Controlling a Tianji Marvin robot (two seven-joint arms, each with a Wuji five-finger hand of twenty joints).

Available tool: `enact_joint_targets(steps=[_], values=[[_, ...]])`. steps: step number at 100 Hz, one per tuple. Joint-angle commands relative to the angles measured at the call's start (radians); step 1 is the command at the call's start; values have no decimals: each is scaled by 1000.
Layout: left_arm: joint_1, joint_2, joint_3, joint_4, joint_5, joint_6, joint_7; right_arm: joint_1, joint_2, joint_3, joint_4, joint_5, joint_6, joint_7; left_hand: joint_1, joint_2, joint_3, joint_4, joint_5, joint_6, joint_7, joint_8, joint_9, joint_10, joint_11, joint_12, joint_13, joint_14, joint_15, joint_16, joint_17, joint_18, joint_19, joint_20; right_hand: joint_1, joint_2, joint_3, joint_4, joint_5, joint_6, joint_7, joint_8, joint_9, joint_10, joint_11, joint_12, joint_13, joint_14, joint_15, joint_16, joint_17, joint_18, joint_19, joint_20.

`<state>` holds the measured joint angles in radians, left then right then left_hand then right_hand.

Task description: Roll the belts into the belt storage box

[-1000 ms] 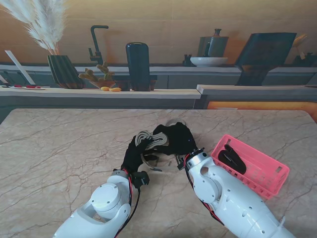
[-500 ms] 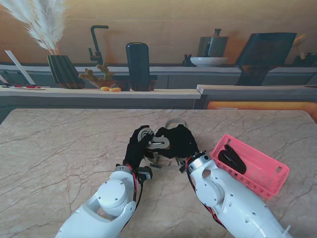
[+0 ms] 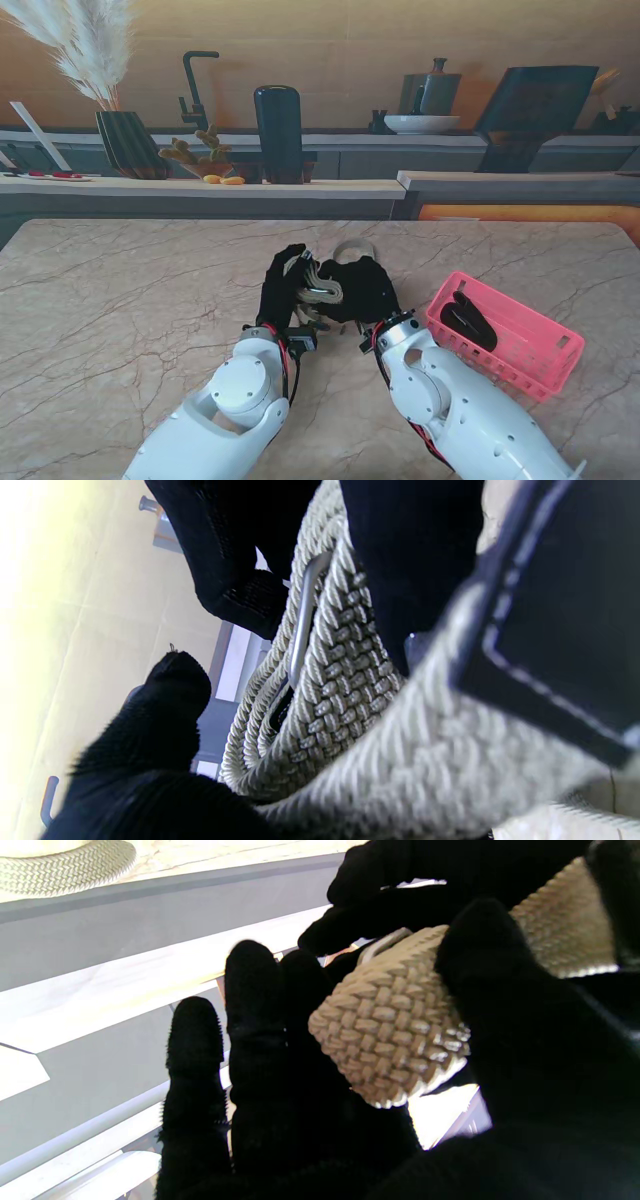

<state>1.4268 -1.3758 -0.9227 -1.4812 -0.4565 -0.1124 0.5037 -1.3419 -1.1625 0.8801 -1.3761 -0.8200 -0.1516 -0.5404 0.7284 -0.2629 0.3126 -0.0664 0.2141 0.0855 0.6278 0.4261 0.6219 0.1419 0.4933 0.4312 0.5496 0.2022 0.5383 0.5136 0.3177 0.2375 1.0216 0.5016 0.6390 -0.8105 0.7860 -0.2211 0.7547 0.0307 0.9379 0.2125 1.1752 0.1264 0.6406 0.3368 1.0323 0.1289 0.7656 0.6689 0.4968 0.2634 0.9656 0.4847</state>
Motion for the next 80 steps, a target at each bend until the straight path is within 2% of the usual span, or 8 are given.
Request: enact_joint_targets(steps=[1, 11, 26, 39, 46, 56, 67, 80], values=[[3, -21, 16, -19, -6, -9, -10, 6, -23, -21, 3, 5, 6, 1, -43, -95, 153, 9, -24, -35, -5, 3, 31, -55, -10, -20, 40, -41, -16, -38, 62, -40, -31, -41, 92, 115, 123, 58, 147, -247, 117, 37, 19, -47, 44, 18, -22, -32, 22, 6, -14, 33, 33, -15], [7, -21, 18, -25, -21, -11, -13, 18, -30, -36, 16, 8, 30, -19, 14, -166, 330, 6, -41, -31, 9, -2, 50, -60, 2, -34, 92, -49, -22, -73, 153, -78, -67, -90, 91, 115, 122, 59, 147, -244, 117, 37, 22, -43, 50, 16, -17, -30, 30, 8, -11, 33, 40, -15], [1, -26, 31, -8, -13, -25, -11, 25, -46, -46, 24, 36, 60, -41, -52, -237, 393, -10, -63, -10, 19, -18, 8, -66, -16, -66, 69, -57, -52, -121, 182, -136, -172, -164, 90, 115, 122, 61, 148, -245, 118, 36, 26, -42, 59, 11, -11, -33, 39, 8, -9, 30, 47, -17], [-13, -32, 48, 29, 35, -46, -3, 23, -60, -46, 23, 67, 76, -59, -150, -234, 350, -25, -77, 2, 1, -31, -94, -64, -53, -84, -46, -54, -80, -134, 77, -153, -239, -180, 87, 120, 123, 63, 147, -245, 120, 35, 27, -45, 66, 7, -5, -39, 45, 7, -6, 26, 53, -19], [-18, -33, 53, 43, 54, -51, -6, 21, -66, -43, 19, 78, 91, -70, -169, -222, 321, -22, -74, 2, -20, -42, -140, -50, -64, -89, -96, -50, -84, -133, 10, -148, -237, -158, 85, 124, 123, 61, 146, -246, 123, 35, 26, -45, 72, 6, -3, -42, 48, 7, -4, 26, 55, -21], [-18, -31, 53, 46, 58, -47, -12, 14, -76, -32, 12, 99, 118, -88, -158, -209, 290, -15, -61, -10, -9, -28, -155, -47, -75, -93, -121, -44, -93, -132, -42, -128, -229, -134, 83, 134, 124, 60, 142, -249, 125, 36, 22, -48, 78, 4, -2, -45, 51, 6, -2, 24, 58, -24], [-18, -27, 54, 51, 58, -33, -31, 4, -88, -19, 2, 134, 141, -98, -140, -188, 260, -14, 5, -20, -18, -18, -149, -48, -78, -91, -128, -43, -105, -131, -69, -123, -220, -118, 83, 140, 121, 59, 137, -250, 126, 37, 18, -49, 85, 2, -4, -48, 54, 5, -4, 23, 59, -28], [-23, -28, 64, 60, 53, -16, -46, -1, -95, -15, -4, 159, 142, -100, -120, -166, 234, -12, 5, -23, -32, -13, -153, -41, -96, -99, -140, -39, -108, -128, -85, -127, -216, -110, 82, 143, 116, 59, 134, -256, 128, 38, 17, -51, 88, -1, -5, -52, 56, 4, -5, 20, 60, -31]])
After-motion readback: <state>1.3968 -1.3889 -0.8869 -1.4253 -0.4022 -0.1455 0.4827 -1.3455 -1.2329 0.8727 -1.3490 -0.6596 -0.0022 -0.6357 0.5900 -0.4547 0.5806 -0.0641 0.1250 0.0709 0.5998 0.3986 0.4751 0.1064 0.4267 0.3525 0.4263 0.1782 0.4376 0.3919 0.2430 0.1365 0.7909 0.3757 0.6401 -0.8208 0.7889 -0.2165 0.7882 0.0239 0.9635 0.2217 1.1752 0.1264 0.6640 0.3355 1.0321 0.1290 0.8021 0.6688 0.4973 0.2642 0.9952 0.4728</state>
